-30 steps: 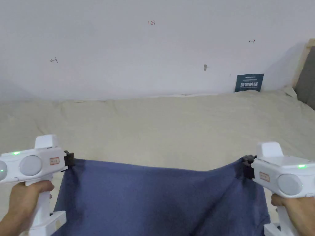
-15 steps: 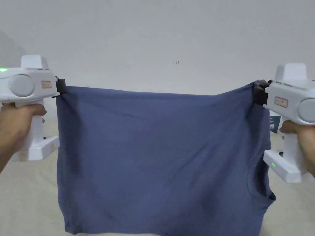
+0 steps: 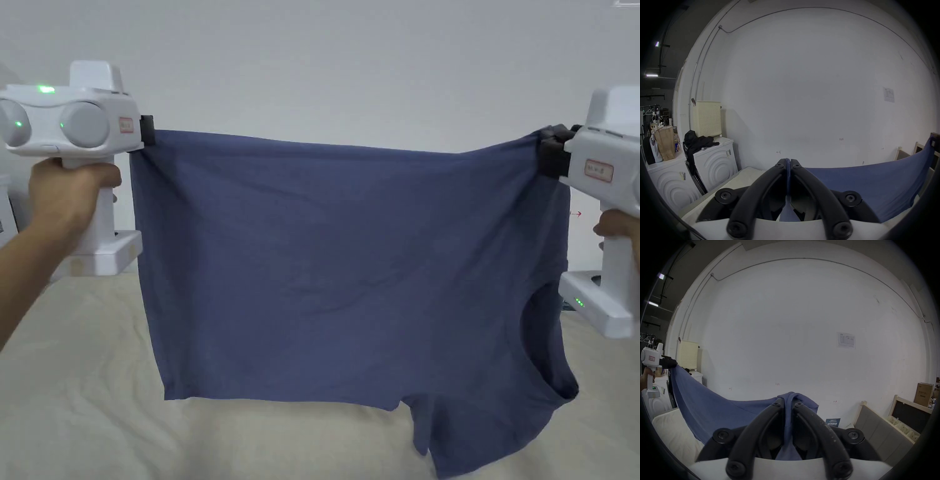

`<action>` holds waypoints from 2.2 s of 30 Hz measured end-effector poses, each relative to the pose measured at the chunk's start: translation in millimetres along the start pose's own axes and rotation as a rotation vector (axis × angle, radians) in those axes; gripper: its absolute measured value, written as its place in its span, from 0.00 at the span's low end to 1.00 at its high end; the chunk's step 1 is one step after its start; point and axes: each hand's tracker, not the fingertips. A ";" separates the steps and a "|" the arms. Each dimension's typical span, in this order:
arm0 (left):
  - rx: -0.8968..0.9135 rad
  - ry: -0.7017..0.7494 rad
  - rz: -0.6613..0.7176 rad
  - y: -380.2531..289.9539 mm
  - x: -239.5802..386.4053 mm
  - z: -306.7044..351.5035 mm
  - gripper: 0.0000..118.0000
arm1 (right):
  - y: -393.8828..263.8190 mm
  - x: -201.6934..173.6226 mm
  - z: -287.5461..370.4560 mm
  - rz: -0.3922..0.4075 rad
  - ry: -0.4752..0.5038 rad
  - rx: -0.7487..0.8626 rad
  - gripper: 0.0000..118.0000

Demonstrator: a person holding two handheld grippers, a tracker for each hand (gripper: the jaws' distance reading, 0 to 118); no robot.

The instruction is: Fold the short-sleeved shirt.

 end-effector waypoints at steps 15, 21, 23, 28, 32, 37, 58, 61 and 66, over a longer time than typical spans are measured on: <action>-0.200 -0.028 -0.061 -194.1 25.3 -85.3 0.03 | -203.3 0.3 -74.8 -0.067 0.058 -0.267 0.08; -0.350 -0.064 -0.014 -273.3 8.0 -42.3 0.03 | -269.6 -13.9 -26.8 -0.118 0.097 -0.381 0.08; -0.399 -0.057 -0.021 -294.7 0.8 -19.9 0.03 | -283.5 -15.9 -0.7 -0.145 0.116 -0.411 0.08; -0.487 -0.072 0.001 -338.4 -24.8 47.9 0.03 | -311.9 -19.4 69.3 -0.180 0.131 -0.464 0.08; -0.550 -0.069 0.011 -367.5 -42.5 100.2 0.03 | -332.3 -24.3 129.4 -0.204 0.143 -0.498 0.08; -0.612 -0.052 0.028 -398.3 -65.5 166.5 0.03 | -356.5 -32.8 201.7 -0.248 0.155 -0.564 0.08; -0.890 0.031 0.023 -509.5 -90.4 291.2 0.03 | -459.2 -56.8 343.5 -0.375 0.061 -0.883 0.08; -0.902 0.043 0.014 -517.0 -89.0 288.8 0.03 | -474.2 -63.2 339.5 -0.396 0.012 -0.953 0.08; -0.902 0.046 -0.014 -507.8 -87.3 285.9 0.19 | -468.5 -73.7 336.4 -0.359 -0.012 -0.965 0.11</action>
